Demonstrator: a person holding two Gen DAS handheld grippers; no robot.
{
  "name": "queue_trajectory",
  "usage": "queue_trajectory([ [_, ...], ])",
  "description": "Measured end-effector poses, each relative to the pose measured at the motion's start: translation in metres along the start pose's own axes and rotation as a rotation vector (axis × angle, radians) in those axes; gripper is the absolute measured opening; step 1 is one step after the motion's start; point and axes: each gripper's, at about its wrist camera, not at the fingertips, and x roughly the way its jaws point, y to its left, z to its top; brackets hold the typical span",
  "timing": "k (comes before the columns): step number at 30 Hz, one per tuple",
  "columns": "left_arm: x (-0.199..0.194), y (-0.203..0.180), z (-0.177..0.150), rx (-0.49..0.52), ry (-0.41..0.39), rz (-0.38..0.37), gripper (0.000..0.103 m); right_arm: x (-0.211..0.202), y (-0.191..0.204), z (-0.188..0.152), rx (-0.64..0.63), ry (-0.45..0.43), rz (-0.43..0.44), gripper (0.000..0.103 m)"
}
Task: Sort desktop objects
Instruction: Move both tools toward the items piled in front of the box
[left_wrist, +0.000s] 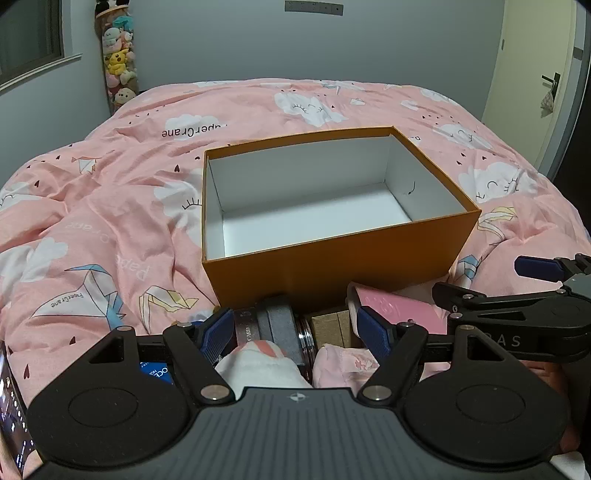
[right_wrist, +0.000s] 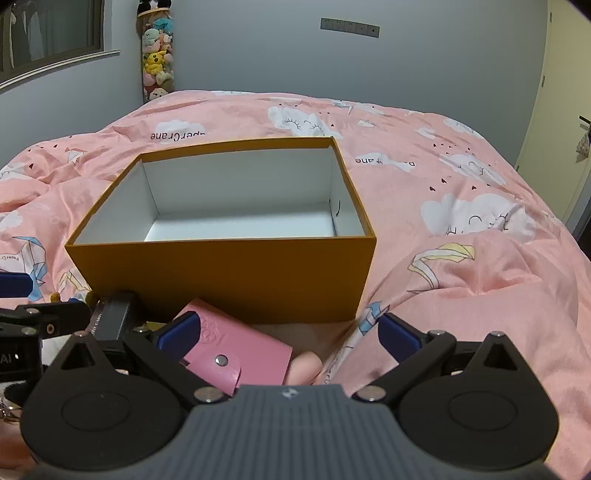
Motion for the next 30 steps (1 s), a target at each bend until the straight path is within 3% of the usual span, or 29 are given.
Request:
queue_trajectory([
  [22,0.0004,-0.0017,-0.0017,-0.003,0.001,-0.022,0.087,0.0059,-0.0013,-0.0022,0.007,0.034,0.008,0.102],
  [30,-0.0019,0.0053,-0.0053,-0.009,0.047,-0.055,0.084,0.0041,-0.0081,-0.0025,0.046,0.026,0.038,0.102],
])
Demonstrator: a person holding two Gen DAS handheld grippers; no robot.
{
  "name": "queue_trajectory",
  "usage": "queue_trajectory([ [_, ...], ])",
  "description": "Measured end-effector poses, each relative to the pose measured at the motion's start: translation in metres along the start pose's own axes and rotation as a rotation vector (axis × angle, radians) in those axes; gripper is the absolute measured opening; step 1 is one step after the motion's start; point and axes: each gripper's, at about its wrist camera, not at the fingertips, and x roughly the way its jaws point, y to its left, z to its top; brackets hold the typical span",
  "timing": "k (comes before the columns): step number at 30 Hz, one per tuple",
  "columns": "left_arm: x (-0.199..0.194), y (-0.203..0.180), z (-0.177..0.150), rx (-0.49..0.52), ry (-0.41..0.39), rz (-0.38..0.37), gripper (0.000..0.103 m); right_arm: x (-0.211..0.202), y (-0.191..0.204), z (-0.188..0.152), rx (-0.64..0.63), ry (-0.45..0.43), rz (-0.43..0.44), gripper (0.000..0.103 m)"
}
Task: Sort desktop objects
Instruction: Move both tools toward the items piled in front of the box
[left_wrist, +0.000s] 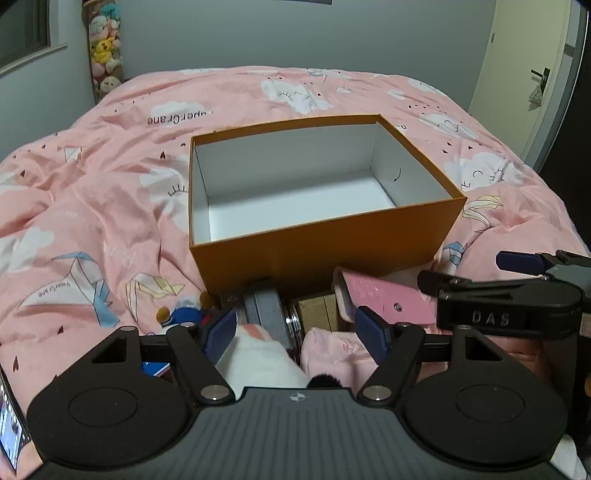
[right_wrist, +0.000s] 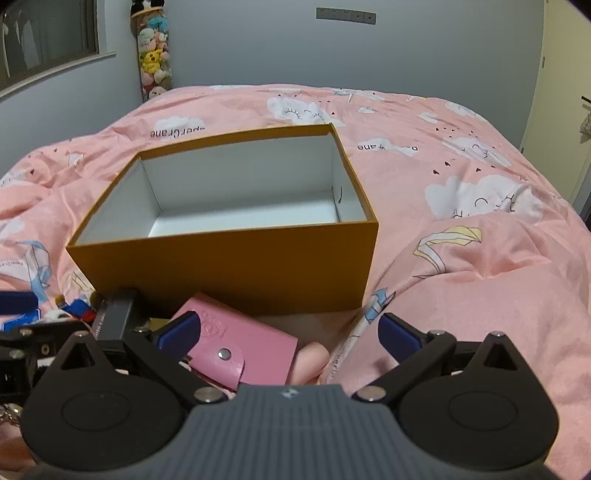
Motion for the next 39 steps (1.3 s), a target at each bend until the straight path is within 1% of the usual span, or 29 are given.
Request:
queue_trajectory([
  [1,-0.001,0.003,-0.001,-0.006,0.011,-0.003,0.084,-0.001,0.0,0.0,0.002,-0.004,0.001,0.102],
  [4,-0.005,0.015,-0.003,-0.043,0.024,-0.012,0.079,-0.001,0.001,0.001,0.002,0.0,0.025,0.102],
  [6,-0.007,0.024,-0.004,-0.075,0.035,-0.015,0.079,-0.001,0.001,0.002,-0.003,0.0,0.045,0.102],
  [9,-0.012,0.039,-0.002,-0.125,0.032,-0.025,0.078,-0.003,0.002,0.006,-0.026,-0.004,0.105,0.101],
  [11,-0.014,0.045,0.0,-0.13,0.045,-0.037,0.064,-0.005,0.002,0.009,-0.013,-0.018,0.149,0.099],
  [12,-0.015,0.047,0.001,-0.131,0.054,-0.041,0.062,-0.004,0.002,0.011,-0.003,-0.021,0.168,0.096],
  [14,-0.016,0.051,0.002,-0.124,0.079,-0.048,0.052,0.0,0.002,0.015,0.0,-0.005,0.19,0.096],
  [16,-0.017,0.052,0.001,-0.114,0.093,-0.054,0.051,0.006,0.004,0.018,-0.021,0.022,0.189,0.096],
  [19,-0.021,0.057,0.0,-0.112,0.106,-0.073,0.049,0.009,0.009,0.021,-0.072,0.039,0.176,0.095],
  [20,-0.023,0.059,0.001,-0.118,0.106,-0.081,0.049,0.01,0.012,0.022,-0.094,0.056,0.18,0.093],
  [22,-0.025,0.062,0.002,-0.13,0.107,-0.094,0.049,0.01,0.013,0.022,-0.128,0.099,0.228,0.072],
  [23,-0.026,0.062,0.003,-0.127,0.109,-0.107,0.049,0.011,0.013,0.022,-0.138,0.129,0.259,0.068],
  [24,-0.027,0.06,0.003,-0.118,0.11,-0.12,0.049,0.012,0.012,0.022,-0.145,0.165,0.291,0.06],
  [26,-0.027,0.053,0.005,-0.084,0.105,-0.149,0.049,0.016,0.009,0.022,-0.142,0.224,0.323,0.056],
  [28,-0.027,0.039,0.007,-0.01,0.092,-0.165,0.049,0.018,0.004,0.021,-0.147,0.249,0.305,0.053],
  [29,-0.027,0.031,0.008,0.041,0.083,-0.164,0.05,0.019,0.001,0.021,-0.163,0.252,0.284,0.053],
  [32,-0.02,0.0,0.008,0.235,0.068,-0.152,0.05,0.022,-0.006,0.02,-0.201,0.273,0.239,0.053],
  [34,-0.014,-0.015,0.007,0.326,0.08,-0.174,0.05,0.025,-0.012,0.018,-0.212,0.298,0.233,0.053],
  [36,-0.009,-0.023,0.004,0.381,0.099,-0.204,0.05,0.026,-0.018,0.015,-0.21,0.316,0.229,0.053],
  [39,-0.004,-0.034,0.001,0.455,0.117,-0.232,0.05,0.026,-0.028,0.009,-0.181,0.344,0.248,0.053],
])
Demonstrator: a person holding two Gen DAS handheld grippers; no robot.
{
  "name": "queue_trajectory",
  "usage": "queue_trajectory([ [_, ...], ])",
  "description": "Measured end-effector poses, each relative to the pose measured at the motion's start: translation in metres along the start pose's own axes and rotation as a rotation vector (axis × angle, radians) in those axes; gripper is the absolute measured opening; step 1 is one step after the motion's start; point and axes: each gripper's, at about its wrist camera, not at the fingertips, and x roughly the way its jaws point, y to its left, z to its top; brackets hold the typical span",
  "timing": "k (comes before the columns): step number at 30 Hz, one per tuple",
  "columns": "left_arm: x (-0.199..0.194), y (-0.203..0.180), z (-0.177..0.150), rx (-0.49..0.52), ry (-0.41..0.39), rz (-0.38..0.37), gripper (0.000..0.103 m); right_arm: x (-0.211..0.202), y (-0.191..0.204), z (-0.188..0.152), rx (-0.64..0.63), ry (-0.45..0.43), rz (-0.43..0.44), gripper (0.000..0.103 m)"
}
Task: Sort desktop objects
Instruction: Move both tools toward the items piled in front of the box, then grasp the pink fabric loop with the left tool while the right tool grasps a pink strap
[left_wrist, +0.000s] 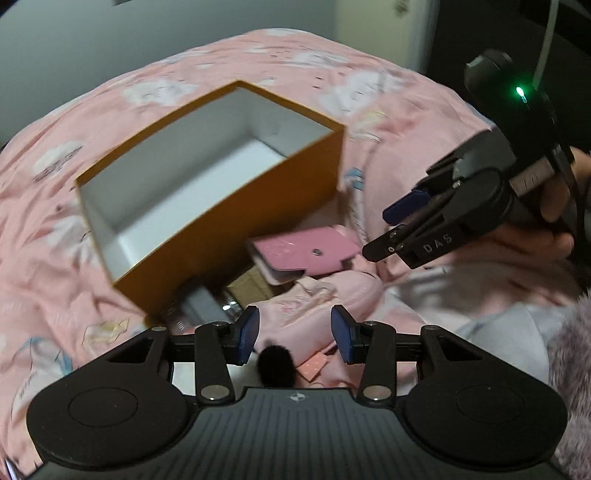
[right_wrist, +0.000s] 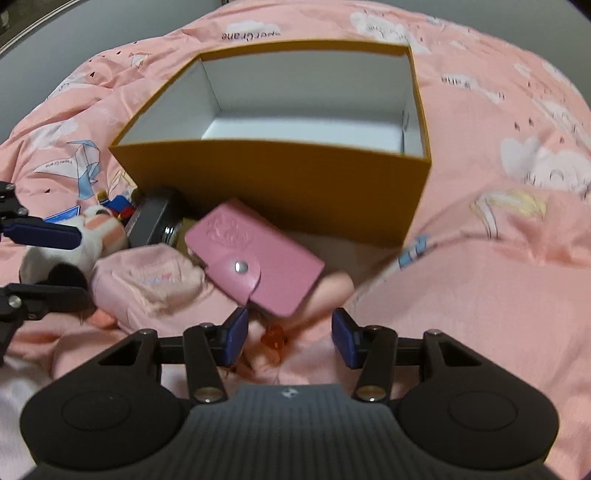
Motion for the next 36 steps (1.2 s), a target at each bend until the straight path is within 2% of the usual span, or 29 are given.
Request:
queue_trajectory([
  [3,0.005,-0.01,0.004,0.06,0.004,-0.025,0.055,0.002,-0.007,-0.008,0.051,0.018,0.039,0.05],
  [6,0.014,-0.025,0.011,0.124,0.008,-0.063,0.057,0.002,-0.008,-0.012,0.046,0.014,0.007,0.04],
  [8,0.024,-0.037,0.015,0.177,0.032,-0.072,0.057,0.003,-0.007,-0.013,0.017,0.016,-0.006,0.036],
  [12,0.045,-0.055,0.019,0.246,0.065,-0.016,0.057,0.001,-0.011,-0.014,0.014,0.015,0.006,0.036],
  [15,0.053,-0.057,0.02,0.239,0.09,0.012,0.057,0.0,-0.014,-0.017,0.019,0.002,0.013,0.038],
  [19,0.066,-0.057,0.021,0.174,0.108,0.033,0.056,0.005,-0.011,-0.021,0.016,-0.008,0.02,0.04],
  [23,0.06,-0.049,0.019,0.084,0.089,0.03,0.044,0.007,-0.007,-0.019,0.007,-0.012,0.011,0.041],
  [28,0.037,-0.027,0.016,-0.083,0.033,0.015,0.036,0.005,-0.005,-0.019,0.007,-0.017,0.007,0.041],
  [30,0.026,-0.017,0.014,-0.139,-0.003,0.022,0.027,0.004,-0.001,-0.017,-0.001,-0.021,0.008,0.041],
  [31,0.021,-0.013,0.013,-0.166,-0.017,0.027,0.019,0.005,0.002,-0.016,-0.008,-0.022,0.014,0.041],
  [36,0.002,0.011,0.005,-0.295,-0.061,0.06,0.017,0.01,0.021,-0.009,-0.048,-0.029,0.061,0.04],
])
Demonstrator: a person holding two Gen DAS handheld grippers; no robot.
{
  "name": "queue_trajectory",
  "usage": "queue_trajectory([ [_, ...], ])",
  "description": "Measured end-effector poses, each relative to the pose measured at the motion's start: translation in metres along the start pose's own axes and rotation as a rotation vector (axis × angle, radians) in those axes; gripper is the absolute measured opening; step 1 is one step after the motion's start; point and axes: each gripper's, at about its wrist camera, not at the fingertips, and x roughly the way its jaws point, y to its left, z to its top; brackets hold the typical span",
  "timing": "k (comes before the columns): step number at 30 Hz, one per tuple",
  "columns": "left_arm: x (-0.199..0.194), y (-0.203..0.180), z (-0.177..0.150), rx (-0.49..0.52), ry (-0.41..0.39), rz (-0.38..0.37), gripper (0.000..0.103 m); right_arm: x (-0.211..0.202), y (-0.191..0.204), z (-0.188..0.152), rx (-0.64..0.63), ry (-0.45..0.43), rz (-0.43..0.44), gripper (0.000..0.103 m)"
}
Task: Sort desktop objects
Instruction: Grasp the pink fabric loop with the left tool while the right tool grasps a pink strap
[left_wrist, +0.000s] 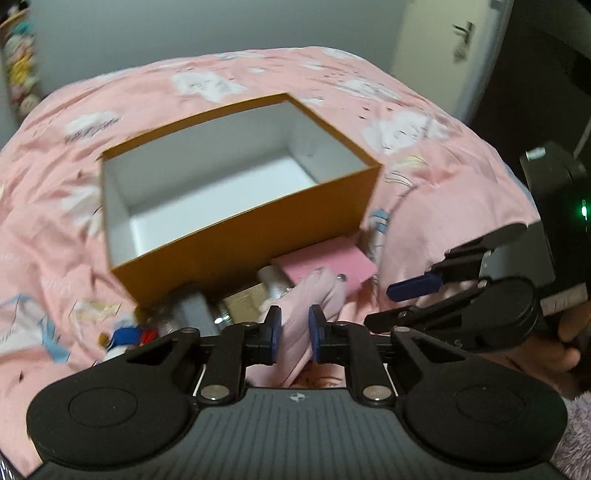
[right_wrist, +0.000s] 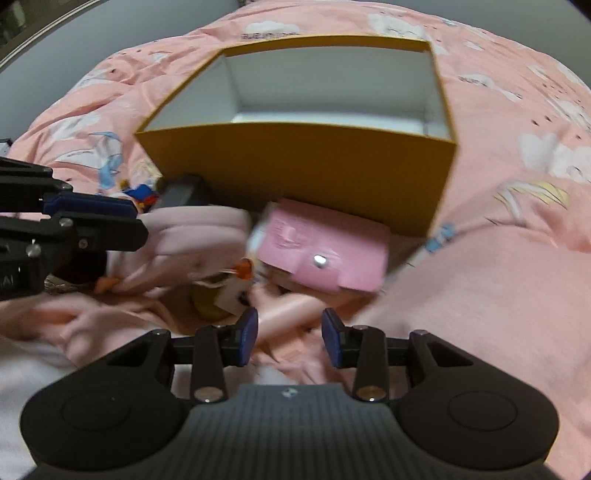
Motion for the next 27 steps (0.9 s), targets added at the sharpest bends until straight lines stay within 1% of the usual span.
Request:
queue_trajectory([
  [3,-0.002,0.013,-0.005,-0.049,0.003,0.034,0.017,0.012,0.011,0.006,-0.017,0.022,0.034,0.039],
  [6,-0.008,0.023,-0.009,-0.087,0.001,0.019,0.017,0.025,0.017,0.006,-0.03,0.061,0.036,0.039],
  [9,-0.011,0.024,-0.012,-0.083,-0.01,-0.005,0.018,0.025,0.014,0.004,-0.017,0.06,0.052,0.039],
  [12,-0.007,0.017,-0.012,-0.048,-0.013,-0.028,0.024,0.018,0.011,0.007,-0.015,0.015,0.076,0.039],
  [14,-0.005,0.011,-0.012,-0.009,-0.02,-0.037,0.036,0.014,0.013,0.009,-0.035,-0.027,0.061,0.04],
  [15,-0.004,0.008,-0.011,0.009,-0.022,-0.04,0.039,0.013,0.015,0.01,-0.049,-0.039,0.058,0.04],
  [17,-0.002,0.004,-0.009,0.042,-0.02,-0.042,0.052,0.014,0.017,0.013,-0.061,-0.045,0.053,0.039],
  [20,0.002,0.003,-0.007,0.073,-0.011,-0.031,0.052,0.018,0.02,0.015,-0.087,-0.041,0.042,0.039],
  [23,0.004,0.005,-0.006,0.077,-0.002,-0.038,0.053,0.018,0.024,0.016,-0.127,-0.057,0.034,0.039],
  [27,0.01,0.01,0.001,0.04,0.015,-0.115,0.055,0.018,0.026,0.017,-0.166,-0.08,0.031,0.039],
])
